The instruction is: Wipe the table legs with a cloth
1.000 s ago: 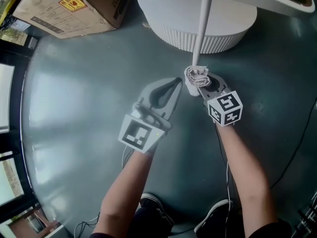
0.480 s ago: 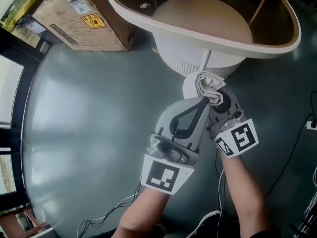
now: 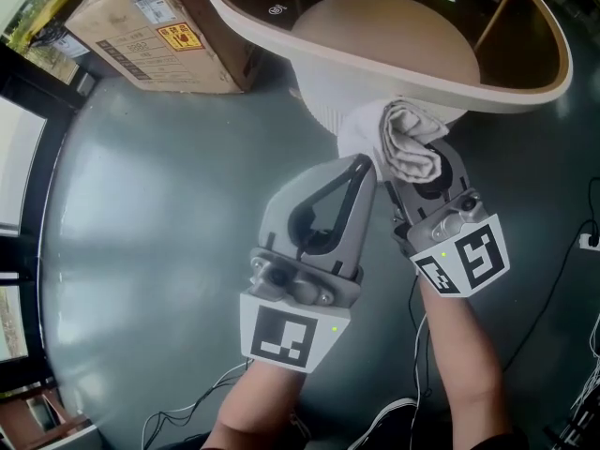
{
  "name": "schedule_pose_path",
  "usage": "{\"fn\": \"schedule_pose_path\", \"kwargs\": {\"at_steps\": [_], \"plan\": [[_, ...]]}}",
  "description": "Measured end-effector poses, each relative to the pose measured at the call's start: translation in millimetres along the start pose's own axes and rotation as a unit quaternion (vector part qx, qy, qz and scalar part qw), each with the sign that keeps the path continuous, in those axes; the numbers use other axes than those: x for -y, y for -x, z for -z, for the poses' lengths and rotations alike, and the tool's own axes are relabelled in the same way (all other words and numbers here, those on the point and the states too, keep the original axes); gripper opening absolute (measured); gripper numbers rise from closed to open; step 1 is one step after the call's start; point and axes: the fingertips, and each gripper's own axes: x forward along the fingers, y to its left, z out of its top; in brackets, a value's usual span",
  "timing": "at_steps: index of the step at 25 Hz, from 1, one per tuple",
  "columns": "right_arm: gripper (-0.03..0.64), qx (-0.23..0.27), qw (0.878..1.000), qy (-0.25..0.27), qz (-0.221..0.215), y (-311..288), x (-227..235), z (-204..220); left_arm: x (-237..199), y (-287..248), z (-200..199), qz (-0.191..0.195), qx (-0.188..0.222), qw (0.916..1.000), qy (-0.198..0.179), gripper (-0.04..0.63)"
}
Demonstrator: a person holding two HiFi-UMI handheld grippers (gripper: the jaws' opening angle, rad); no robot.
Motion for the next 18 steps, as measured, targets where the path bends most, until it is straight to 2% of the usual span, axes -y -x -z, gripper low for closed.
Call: {"fn": "schedule_pose_path", "kwargs": {"at_steps": [5,12,15,18], "plan": [[0.074,-0.016,1.000,-0.021,0.003,7.3,4.9,42.3,5.6,16.1,64.8,0.007,-0.049,0.9988,0.002,0.006],[0.074,-0.017,0.998,-0.058,-0.015,19.9,7.6,96.6,22.4,40.3,118.3,0.027,-0.080,0.9961,0.024,0.006],[0.074,-0.058,0.996,-0.070,-0.010,25.3,9.1,133.5,23.8,46.7,138.0,0.028,-0.102,0.9938,0.037,0.006],[0.074,-0.122,0.988,-0.094,-0.007,35.4,13.4,191.1,25.2,52.0,153.5,0.030,-0.122,0.9912,0.041,0.006]]}}
